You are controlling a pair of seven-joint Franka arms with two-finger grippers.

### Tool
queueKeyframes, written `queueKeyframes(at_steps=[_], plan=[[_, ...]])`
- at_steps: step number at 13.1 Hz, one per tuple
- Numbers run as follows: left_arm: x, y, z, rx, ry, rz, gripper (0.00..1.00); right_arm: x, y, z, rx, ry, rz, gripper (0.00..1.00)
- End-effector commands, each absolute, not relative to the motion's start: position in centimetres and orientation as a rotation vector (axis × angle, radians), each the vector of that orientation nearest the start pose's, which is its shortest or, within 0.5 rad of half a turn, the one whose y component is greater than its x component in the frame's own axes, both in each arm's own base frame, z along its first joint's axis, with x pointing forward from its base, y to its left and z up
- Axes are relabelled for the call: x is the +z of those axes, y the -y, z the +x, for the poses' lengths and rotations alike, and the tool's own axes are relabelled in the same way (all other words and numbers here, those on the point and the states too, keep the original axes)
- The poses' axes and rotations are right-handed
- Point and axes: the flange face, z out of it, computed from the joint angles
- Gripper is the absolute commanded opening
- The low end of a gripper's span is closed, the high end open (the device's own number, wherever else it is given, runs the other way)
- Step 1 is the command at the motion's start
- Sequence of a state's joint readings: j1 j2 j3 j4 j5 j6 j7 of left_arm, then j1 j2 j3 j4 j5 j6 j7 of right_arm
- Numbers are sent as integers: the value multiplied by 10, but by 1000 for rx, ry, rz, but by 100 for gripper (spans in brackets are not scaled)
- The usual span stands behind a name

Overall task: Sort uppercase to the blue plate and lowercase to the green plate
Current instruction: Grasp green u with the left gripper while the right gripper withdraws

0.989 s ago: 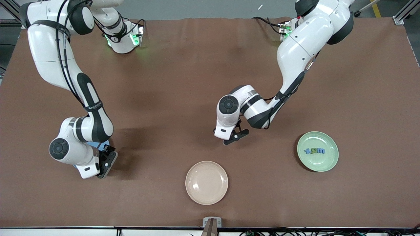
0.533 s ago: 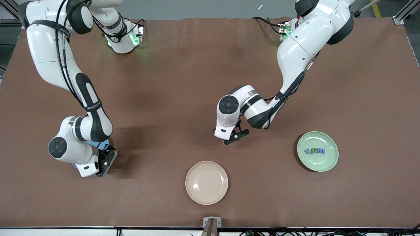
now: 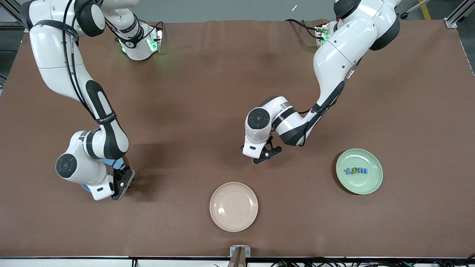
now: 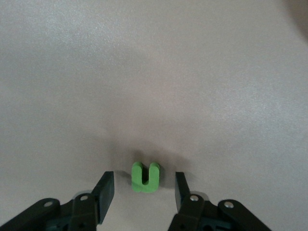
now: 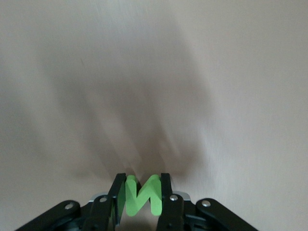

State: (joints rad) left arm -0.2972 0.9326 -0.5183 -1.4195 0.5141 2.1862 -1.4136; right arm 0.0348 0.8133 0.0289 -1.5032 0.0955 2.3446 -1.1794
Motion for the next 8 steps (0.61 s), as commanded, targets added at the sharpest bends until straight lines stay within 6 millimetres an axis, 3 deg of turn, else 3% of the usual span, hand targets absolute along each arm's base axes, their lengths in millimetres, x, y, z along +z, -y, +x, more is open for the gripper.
queueKeyframes(at_steps=[1, 2, 4, 6, 8], plan=[[177, 458, 560, 14, 694, -3040, 57, 220, -41, 720, -206, 1671, -2551, 2], [175, 459, 559, 16, 690, -3039, 57, 234, -28, 721, -215, 1649, -2570, 2], [171, 457, 558, 23, 690, -3035, 52, 241, 6, 716, -124, 1538, -2576, 2], [171, 458, 558, 23, 687, -3036, 14, 245, 26, 714, -96, 1485, -2579, 2], [174, 459, 559, 11, 682, -3047, 1, 234, 48, 708, -68, 1437, -2599, 9]])
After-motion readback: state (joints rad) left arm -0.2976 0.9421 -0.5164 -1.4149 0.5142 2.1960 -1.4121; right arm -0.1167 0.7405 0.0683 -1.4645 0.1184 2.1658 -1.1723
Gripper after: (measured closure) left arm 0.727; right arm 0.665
